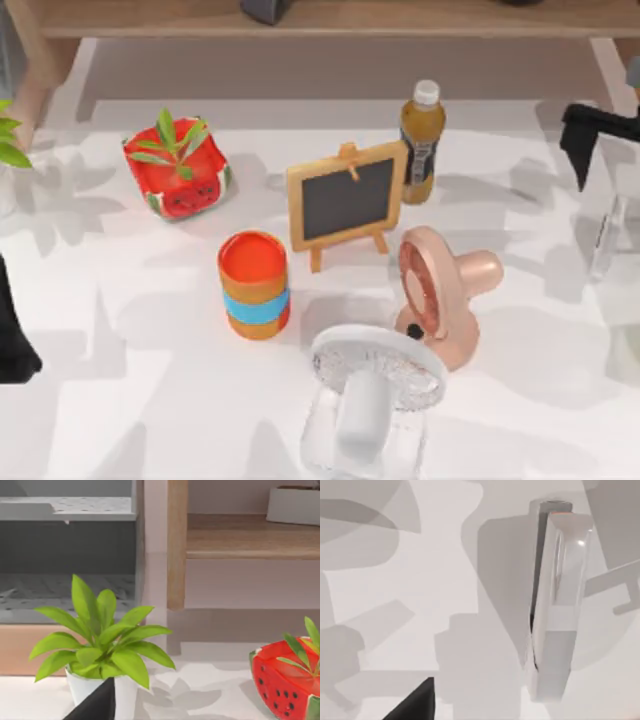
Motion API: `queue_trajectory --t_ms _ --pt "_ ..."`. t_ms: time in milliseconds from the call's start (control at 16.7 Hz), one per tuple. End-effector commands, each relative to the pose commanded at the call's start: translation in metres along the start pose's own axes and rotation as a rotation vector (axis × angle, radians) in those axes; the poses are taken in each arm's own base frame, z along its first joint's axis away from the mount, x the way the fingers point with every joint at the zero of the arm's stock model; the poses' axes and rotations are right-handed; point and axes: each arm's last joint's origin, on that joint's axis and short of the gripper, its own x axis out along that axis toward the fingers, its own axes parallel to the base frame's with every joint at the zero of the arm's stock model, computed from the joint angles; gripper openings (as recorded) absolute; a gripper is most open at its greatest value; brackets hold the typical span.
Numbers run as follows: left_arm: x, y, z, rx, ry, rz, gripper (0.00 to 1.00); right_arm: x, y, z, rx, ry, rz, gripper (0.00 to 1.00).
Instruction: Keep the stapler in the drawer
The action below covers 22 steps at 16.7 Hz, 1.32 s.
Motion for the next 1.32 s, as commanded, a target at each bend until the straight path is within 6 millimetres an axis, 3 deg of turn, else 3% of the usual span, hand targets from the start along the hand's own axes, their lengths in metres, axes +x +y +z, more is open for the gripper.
queue_trajectory --t_ms 360,840,1140,1320 --pt "0.0 0.0 0.0 0.0 0.0 0.0 1.0 0.0 -0.001 0.0 0.006 0.0 0.0 1.0" --pt "0.0 0.0 0.0 0.0 0.0 0.0 1.0 0.063 0.003 -0.001 0.002 0.003 -0.002 1.0" --pt "0.0 0.0 0.0 0.0 0.0 0.0 1.0 0.07 0.0 0.0 0.003 0.002 -0.003 1.0" --pt "0.0 0.0 0.0 0.0 0.0 0.0 1.0 0.07 0.0 0.0 0.003 0.002 -0.003 0.77"
